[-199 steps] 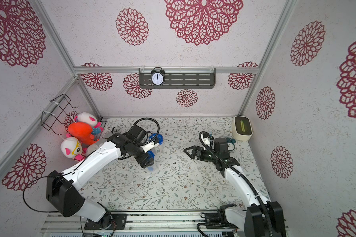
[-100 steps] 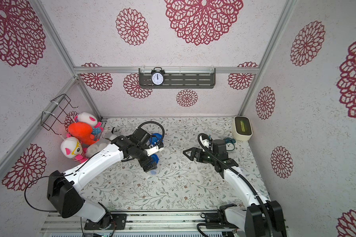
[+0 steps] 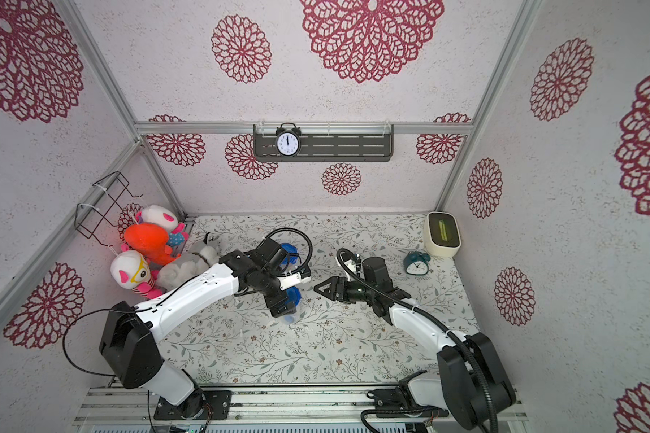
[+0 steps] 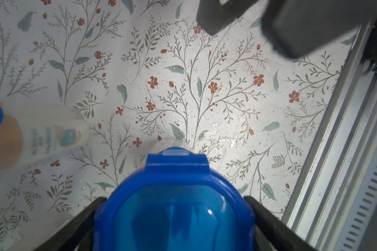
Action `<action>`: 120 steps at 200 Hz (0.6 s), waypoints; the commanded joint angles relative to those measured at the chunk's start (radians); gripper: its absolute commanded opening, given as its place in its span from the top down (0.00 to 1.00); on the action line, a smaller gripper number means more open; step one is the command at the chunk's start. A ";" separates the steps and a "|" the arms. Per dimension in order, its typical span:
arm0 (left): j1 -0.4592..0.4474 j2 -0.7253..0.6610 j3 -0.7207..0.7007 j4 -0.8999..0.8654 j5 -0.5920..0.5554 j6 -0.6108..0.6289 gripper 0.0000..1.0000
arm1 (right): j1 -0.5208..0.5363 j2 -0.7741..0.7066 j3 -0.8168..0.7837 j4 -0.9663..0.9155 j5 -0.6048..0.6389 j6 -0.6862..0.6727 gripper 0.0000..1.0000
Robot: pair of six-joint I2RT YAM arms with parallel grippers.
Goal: Pack away toiletry kits
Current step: Close the fastener on the container.
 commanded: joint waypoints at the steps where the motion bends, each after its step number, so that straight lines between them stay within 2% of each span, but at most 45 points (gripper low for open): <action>1: -0.011 0.003 0.026 0.109 -0.015 -0.030 0.02 | 0.013 0.015 -0.032 0.172 -0.022 0.118 0.34; 20: -0.013 0.003 0.020 0.143 0.003 -0.044 0.02 | 0.019 0.042 -0.062 0.261 -0.027 0.183 0.38; 47: -0.015 0.000 0.007 0.164 0.030 -0.033 0.02 | 0.023 0.078 -0.099 0.410 -0.058 0.278 0.51; 120: -0.014 0.050 0.036 0.146 0.036 -0.030 0.02 | 0.025 0.052 -0.129 0.541 -0.085 0.401 0.73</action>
